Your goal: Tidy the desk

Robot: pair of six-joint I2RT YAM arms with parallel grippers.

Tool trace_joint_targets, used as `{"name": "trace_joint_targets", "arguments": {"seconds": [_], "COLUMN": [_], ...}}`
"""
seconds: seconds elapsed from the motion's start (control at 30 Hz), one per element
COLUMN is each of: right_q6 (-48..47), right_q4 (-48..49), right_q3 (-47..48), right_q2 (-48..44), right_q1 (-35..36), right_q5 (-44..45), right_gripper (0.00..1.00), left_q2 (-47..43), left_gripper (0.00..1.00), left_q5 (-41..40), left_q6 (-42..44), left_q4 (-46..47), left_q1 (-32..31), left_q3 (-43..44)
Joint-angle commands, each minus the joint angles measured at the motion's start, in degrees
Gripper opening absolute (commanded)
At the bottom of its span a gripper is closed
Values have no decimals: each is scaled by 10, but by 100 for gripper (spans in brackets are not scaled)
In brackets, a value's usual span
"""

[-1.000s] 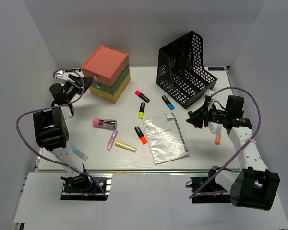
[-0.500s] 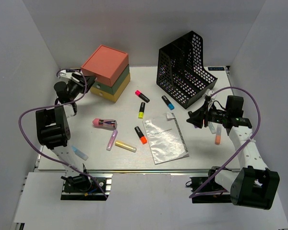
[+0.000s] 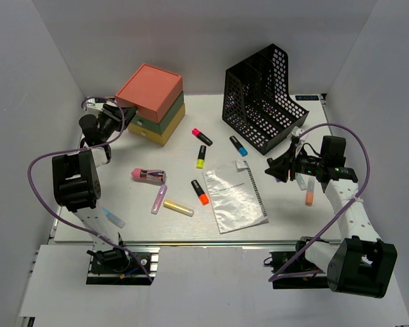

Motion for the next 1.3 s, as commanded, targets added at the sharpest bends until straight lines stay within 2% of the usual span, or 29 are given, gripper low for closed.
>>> {"name": "trace_joint_targets", "arguments": {"seconds": [0.0,0.5,0.8,1.0,1.27], "right_q6": [-6,-4,-4,-4,-4], "right_q4": [6,6,7,8,10], "right_q3": [-1,-1,-2,-5,-7], "right_q2": [1,-2,-4,-6,-2], "right_q1": [2,0,0,-1,-1], "right_q5": [-2,1,4,10,11], "right_gripper": [48,48,48,48,48], "left_q2": [-8,-35,-96,-138,-201], "left_gripper": [44,30,29,29,30], "left_q5": [-17,-13,-1,-20,-44], "left_q6": [3,-6,4,18,54], "left_q4": [-1,16,8,-11,-94], "left_q1": [-2,3,14,19,45], "left_q3": [11,-29,-87,-140,-167]}}
